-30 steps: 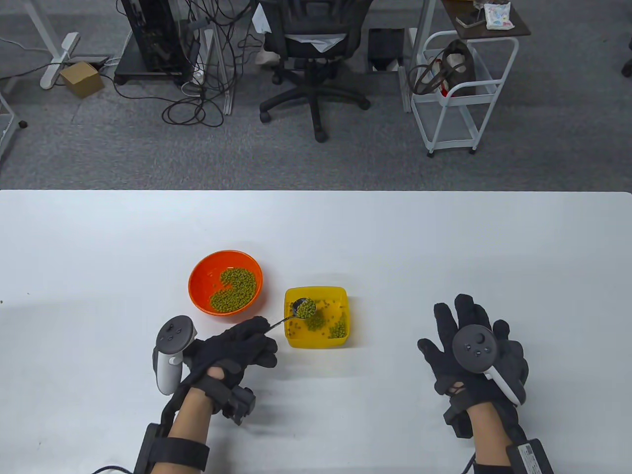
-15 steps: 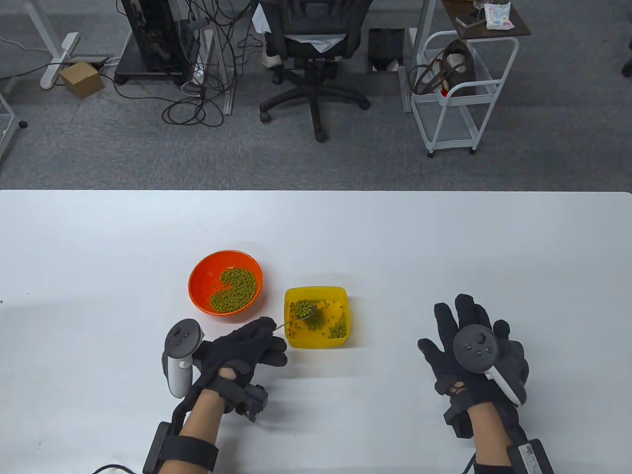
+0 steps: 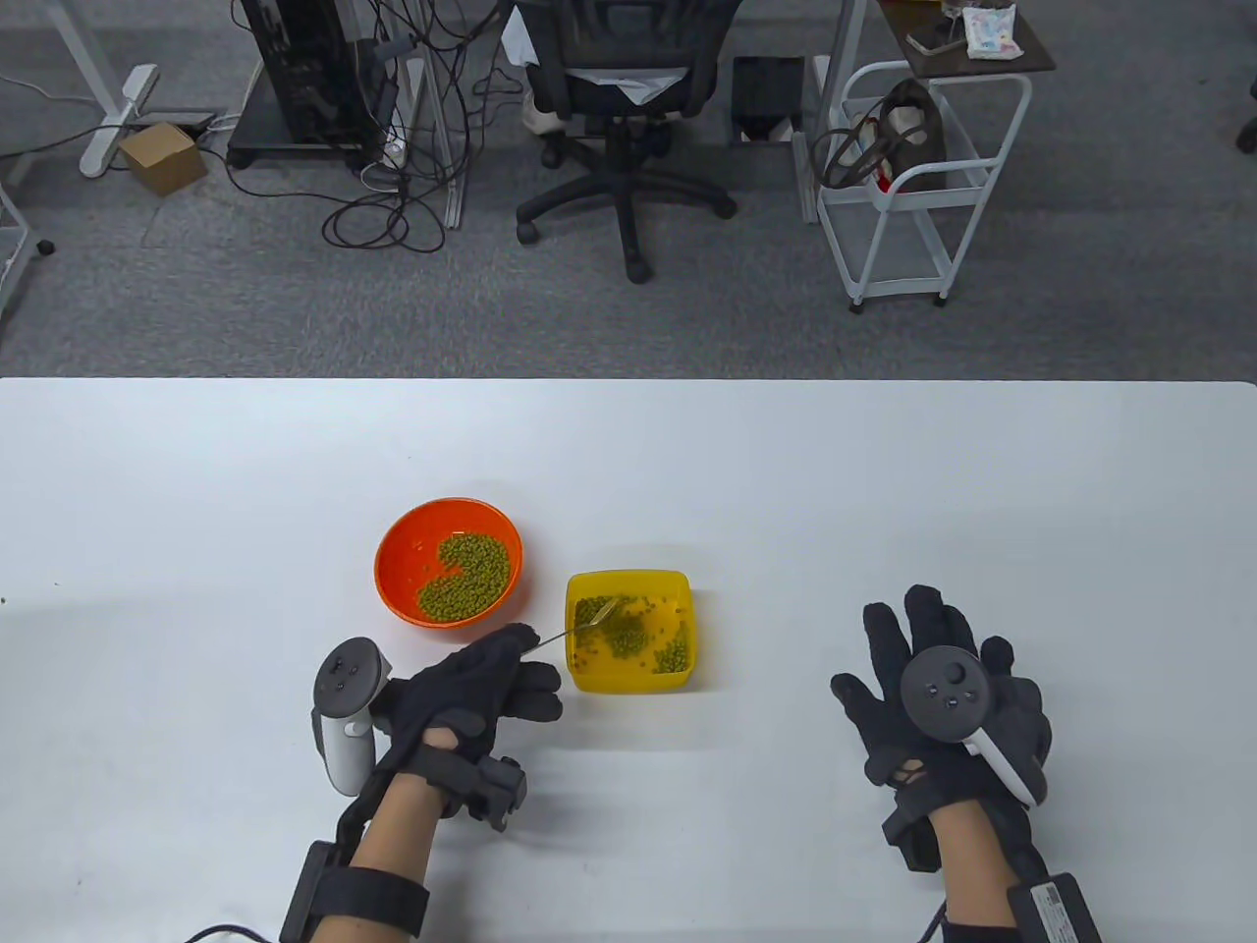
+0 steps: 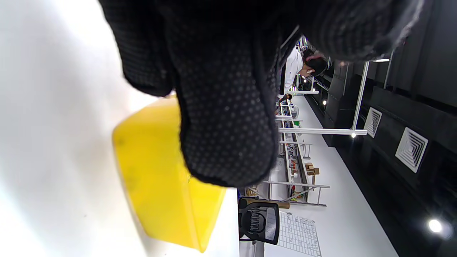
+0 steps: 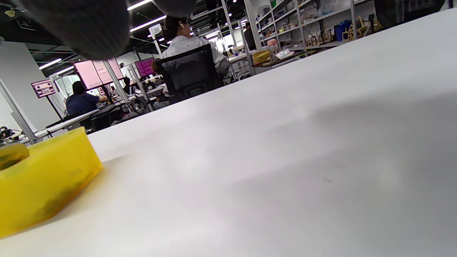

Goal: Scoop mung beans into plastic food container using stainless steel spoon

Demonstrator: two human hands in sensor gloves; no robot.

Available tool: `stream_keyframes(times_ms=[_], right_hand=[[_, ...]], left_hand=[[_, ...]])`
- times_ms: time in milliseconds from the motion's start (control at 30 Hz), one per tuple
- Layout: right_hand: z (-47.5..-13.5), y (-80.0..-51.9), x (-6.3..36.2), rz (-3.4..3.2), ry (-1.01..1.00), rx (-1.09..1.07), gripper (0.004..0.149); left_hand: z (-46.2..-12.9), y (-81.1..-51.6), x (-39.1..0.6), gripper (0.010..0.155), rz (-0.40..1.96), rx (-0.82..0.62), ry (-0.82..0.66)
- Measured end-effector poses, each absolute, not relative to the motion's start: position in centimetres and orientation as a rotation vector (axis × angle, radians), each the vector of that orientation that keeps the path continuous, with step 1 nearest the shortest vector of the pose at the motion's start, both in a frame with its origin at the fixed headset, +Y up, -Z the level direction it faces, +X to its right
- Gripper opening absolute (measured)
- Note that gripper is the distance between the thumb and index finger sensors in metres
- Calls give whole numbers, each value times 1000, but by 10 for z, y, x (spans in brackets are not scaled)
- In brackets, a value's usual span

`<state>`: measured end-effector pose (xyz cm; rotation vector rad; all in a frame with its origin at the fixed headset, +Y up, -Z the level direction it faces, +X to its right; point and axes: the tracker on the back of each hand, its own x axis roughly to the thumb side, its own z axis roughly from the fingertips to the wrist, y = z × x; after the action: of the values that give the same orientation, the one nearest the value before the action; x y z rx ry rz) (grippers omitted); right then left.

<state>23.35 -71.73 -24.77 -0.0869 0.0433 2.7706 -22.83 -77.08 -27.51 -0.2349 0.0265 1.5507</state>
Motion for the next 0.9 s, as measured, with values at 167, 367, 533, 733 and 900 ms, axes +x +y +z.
stream_keyframes(times_ms=[167, 367, 533, 733, 900], right_hand=[[-248, -717, 234, 2768, 43, -87, 76], [-248, -717, 234, 2769, 41, -83, 77], [-248, -717, 233, 2768, 42, -79, 76], [-247, -717, 234, 2768, 44, -81, 77], [-248, -717, 234, 2767, 44, -82, 76]], left_hand=[[-274, -759, -241, 55, 1579, -125, 0], [-261, -730, -281, 54, 1147, 353, 95], [-254, -722, -302, 53, 753, 438, 146], [-258, -729, -295, 50, 474, 412, 138], [-263, -733, -275, 50, 148, 373, 51]])
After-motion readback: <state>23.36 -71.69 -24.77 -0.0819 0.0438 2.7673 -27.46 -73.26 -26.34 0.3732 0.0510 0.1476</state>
